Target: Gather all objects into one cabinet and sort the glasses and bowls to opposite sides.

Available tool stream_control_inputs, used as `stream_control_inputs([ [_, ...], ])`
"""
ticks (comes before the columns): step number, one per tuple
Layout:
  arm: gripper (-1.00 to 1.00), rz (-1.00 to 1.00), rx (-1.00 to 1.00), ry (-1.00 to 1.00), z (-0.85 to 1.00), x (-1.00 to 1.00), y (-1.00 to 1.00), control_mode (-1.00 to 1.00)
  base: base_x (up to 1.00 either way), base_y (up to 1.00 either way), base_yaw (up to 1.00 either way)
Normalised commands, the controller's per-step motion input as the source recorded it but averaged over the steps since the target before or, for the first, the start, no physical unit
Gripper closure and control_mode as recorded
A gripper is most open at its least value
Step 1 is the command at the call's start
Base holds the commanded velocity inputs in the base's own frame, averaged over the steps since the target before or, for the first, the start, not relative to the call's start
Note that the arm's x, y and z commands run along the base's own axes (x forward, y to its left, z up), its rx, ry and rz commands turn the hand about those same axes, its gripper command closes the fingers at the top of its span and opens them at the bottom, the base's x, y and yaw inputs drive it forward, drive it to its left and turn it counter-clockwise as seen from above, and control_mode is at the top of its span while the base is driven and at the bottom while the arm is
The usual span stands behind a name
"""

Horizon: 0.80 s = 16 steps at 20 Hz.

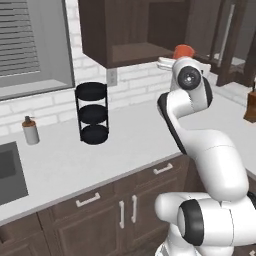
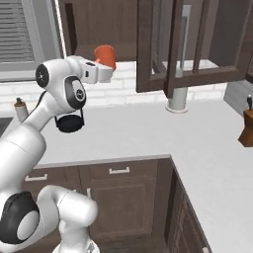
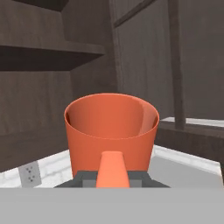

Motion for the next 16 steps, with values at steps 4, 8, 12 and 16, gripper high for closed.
stream_control_inputs([
  [4, 1.0, 0.0, 0.0, 0.0, 0.0, 0.0, 0.0, 1.0, 0.05, 0.09, -0.03],
  [8, 1.0, 0.0, 0.0, 0.0, 0.0, 0.0, 0.0, 1.0, -0.21, 0.45, -0.18],
  [12, 1.0, 0.0, 0.0, 0.0, 0.0, 0.0, 0.0, 1.0, -0.36, 0.58, -0.29],
  [16, 1.0, 0.0, 0.0, 0.0, 0.0, 0.0, 0.0, 1.0, -0.31, 0.48, -0.29],
])
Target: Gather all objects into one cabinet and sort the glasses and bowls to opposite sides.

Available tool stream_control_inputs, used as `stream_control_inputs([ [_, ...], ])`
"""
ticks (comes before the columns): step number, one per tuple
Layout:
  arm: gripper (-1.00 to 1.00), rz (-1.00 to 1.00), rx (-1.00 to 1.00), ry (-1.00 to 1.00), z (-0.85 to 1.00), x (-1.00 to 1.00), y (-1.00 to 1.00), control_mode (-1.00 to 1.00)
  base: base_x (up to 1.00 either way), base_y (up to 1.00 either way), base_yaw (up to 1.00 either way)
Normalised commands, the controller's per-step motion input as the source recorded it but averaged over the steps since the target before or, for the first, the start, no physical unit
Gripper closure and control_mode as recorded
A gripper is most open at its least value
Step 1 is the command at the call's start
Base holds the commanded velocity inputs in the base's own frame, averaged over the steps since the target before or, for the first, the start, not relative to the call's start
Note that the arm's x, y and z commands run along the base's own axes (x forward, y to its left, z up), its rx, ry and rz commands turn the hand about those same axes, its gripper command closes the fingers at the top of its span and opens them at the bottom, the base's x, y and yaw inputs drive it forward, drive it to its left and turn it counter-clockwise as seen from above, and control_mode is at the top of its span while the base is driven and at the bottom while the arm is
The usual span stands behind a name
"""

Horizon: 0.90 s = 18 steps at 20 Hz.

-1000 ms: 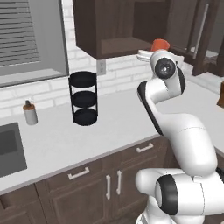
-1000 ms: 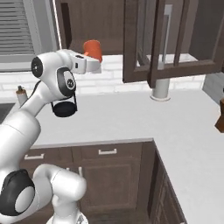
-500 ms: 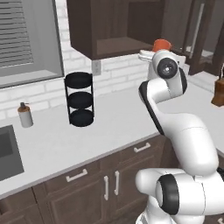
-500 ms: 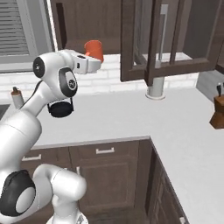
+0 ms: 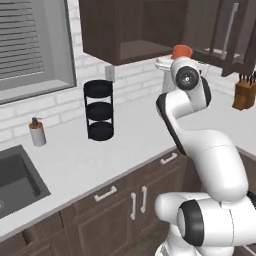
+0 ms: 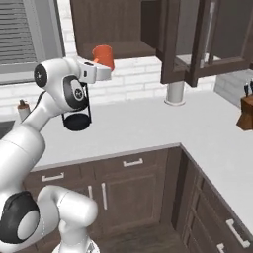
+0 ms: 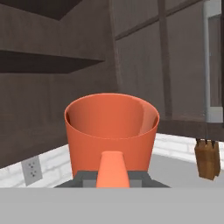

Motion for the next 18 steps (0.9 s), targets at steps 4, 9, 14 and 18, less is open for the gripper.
stream_control_inputs([
  [4, 1.0, 0.0, 0.0, 0.0, 0.0, 0.0, 0.0, 1.0, -0.25, 0.39, -0.3],
  [9, 1.0, 0.0, 0.0, 0.0, 0.0, 0.0, 0.0, 1.0, -0.3, 0.27, -0.31],
  [14, 1.0, 0.0, 0.0, 0.0, 0.0, 0.0, 0.0, 1.0, -0.33, 0.2, -0.32],
  [18, 1.0, 0.0, 0.0, 0.0, 0.0, 0.0, 0.0, 1.0, -0.34, 0.16, -0.32],
])
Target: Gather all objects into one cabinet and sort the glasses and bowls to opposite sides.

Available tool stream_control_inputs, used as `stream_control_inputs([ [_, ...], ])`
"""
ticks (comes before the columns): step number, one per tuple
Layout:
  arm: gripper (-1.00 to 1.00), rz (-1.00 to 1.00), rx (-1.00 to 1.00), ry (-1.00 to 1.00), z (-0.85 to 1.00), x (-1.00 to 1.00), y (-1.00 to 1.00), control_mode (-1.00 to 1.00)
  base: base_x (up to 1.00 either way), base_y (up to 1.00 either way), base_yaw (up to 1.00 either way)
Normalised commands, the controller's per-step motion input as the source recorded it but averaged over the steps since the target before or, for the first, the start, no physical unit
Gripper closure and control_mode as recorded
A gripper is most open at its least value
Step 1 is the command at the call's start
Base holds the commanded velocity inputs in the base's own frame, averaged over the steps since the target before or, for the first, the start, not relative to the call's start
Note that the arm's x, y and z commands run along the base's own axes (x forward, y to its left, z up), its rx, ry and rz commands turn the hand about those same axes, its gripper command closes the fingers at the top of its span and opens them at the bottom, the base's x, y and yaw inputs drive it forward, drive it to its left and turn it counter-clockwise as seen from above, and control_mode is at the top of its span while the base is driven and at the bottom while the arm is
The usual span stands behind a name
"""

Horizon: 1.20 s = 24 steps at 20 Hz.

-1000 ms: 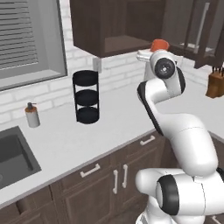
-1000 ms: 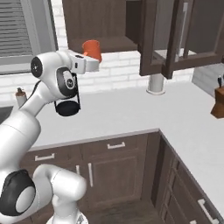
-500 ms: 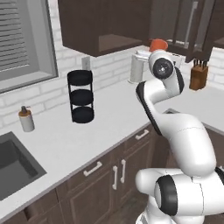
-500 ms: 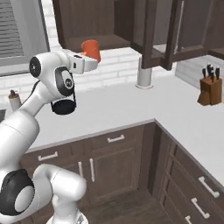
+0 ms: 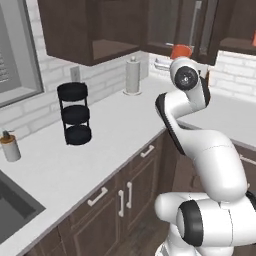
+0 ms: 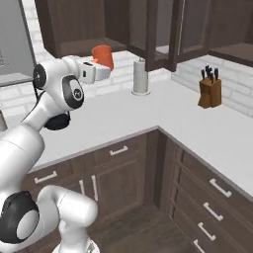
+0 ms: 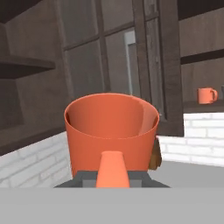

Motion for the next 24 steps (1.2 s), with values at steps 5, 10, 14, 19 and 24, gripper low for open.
stream_control_inputs([
  [5, 1.0, 0.0, 0.0, 0.0, 0.0, 0.0, 0.0, 1.0, -0.35, 0.13, -0.32],
  [10, 1.0, 0.0, 0.0, 0.0, 0.0, 0.0, 0.0, 1.0, -0.42, 0.07, -0.32],
  [14, 1.0, 0.0, 0.0, 0.0, 0.0, 0.0, 0.0, 1.0, -0.41, 0.06, -0.32],
  [19, 1.0, 0.0, 0.0, 0.0, 0.0, 0.0, 0.0, 1.0, -0.25, 0.03, -0.33],
  [24, 1.0, 0.0, 0.0, 0.0, 0.0, 0.0, 0.0, 1.0, -0.01, -0.01, -0.31],
])
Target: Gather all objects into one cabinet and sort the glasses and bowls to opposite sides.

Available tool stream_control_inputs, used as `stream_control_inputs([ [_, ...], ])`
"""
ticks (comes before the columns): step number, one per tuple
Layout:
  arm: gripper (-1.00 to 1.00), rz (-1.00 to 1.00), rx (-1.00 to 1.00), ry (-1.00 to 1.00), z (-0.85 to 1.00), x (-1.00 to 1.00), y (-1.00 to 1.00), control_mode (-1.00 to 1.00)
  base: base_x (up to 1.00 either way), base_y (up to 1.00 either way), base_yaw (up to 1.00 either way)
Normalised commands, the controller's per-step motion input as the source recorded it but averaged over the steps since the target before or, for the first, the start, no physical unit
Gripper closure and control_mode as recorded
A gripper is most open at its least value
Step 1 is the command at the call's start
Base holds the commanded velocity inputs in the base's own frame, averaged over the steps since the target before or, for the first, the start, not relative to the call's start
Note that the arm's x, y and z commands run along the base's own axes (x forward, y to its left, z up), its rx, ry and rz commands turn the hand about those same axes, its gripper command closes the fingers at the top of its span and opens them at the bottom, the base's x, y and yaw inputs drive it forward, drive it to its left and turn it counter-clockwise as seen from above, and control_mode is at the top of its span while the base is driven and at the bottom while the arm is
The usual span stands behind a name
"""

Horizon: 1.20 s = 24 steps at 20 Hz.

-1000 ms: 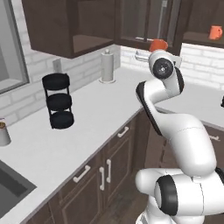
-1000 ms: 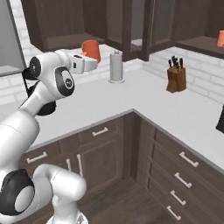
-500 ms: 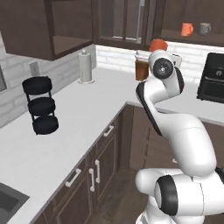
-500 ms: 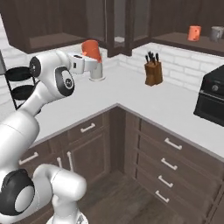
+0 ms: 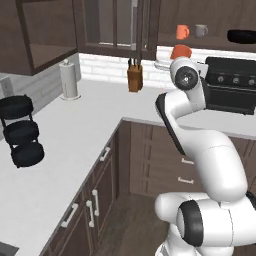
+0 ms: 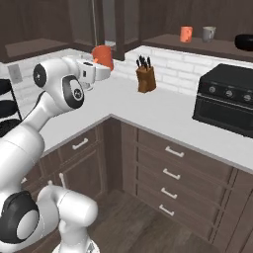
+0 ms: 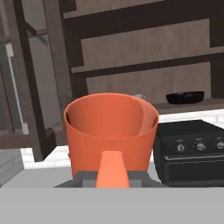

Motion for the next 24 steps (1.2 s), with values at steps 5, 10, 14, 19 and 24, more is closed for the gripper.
stream_control_inputs([
  [5, 1.0, 0.0, 0.0, 0.0, 0.0, 0.0, 0.0, 1.0, 0.0, -0.15, -0.31],
  [10, 1.0, 0.0, 0.0, 0.0, 0.0, 0.0, 0.0, 1.0, 0.11, -0.26, -0.27],
  [14, 1.0, 0.0, 0.0, 0.0, 0.0, 0.0, 0.0, 1.0, 0.54, -0.08, -0.11],
  [19, 1.0, 0.0, 0.0, 0.0, 0.0, 0.0, 0.0, 1.0, 0.99, 0.0, 0.0],
  [24, 1.0, 0.0, 0.0, 0.0, 0.0, 0.0, 0.0, 1.0, 0.99, -0.03, 0.0],
])
